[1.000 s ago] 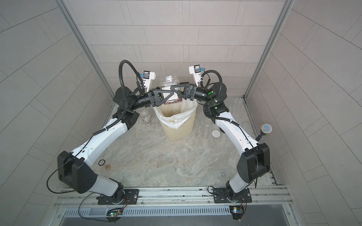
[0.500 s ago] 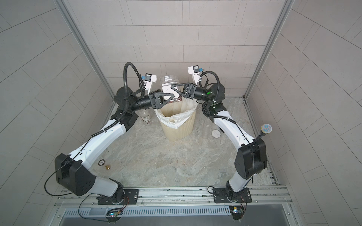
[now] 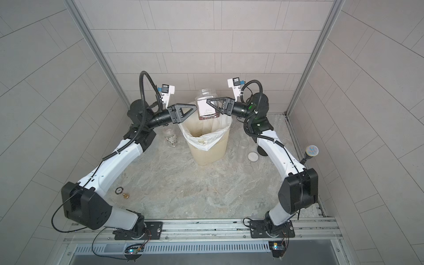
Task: Empty the moldy dried flower tea in the jars
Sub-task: Pour the moldy dried flower tea into the trash bin.
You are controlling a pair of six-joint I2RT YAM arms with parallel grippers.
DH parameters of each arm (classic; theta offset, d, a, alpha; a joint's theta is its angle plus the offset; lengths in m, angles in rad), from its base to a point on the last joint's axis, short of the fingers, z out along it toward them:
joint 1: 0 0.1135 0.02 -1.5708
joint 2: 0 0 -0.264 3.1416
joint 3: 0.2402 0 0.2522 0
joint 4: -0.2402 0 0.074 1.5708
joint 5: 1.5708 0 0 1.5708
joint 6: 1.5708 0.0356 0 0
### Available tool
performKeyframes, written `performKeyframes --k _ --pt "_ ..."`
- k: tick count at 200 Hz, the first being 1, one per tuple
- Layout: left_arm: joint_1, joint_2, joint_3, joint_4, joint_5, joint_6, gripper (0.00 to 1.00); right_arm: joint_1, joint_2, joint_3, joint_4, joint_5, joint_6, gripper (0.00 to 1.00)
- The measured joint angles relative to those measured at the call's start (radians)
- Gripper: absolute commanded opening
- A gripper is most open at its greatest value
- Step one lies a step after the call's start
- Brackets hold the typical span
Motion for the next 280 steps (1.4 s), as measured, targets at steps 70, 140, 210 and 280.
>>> performKeyframes --k 70,140,210,280 --pt "0.053 -0.008 0.119 -0.364 -0.063 0.197 0.91 0.014 0.014 0.295 -0.772 0.195 -0.692 0.44" --pt "0.056 0.056 0.283 -0.594 -0.108 0.354 0.85 0.097 0.112 0.509 -1.174 0.465 -1.27 0.43" --pt "0.045 0.188 0.363 -0.72 -0.111 0.443 0.75 0.194 0.089 0.457 -1.21 0.666 -1.674 0.42" --pt "-0.029 0.235 0.388 -0.771 -0.092 0.483 0.51 0.211 0.019 0.371 -1.131 0.673 -1.765 0.41"
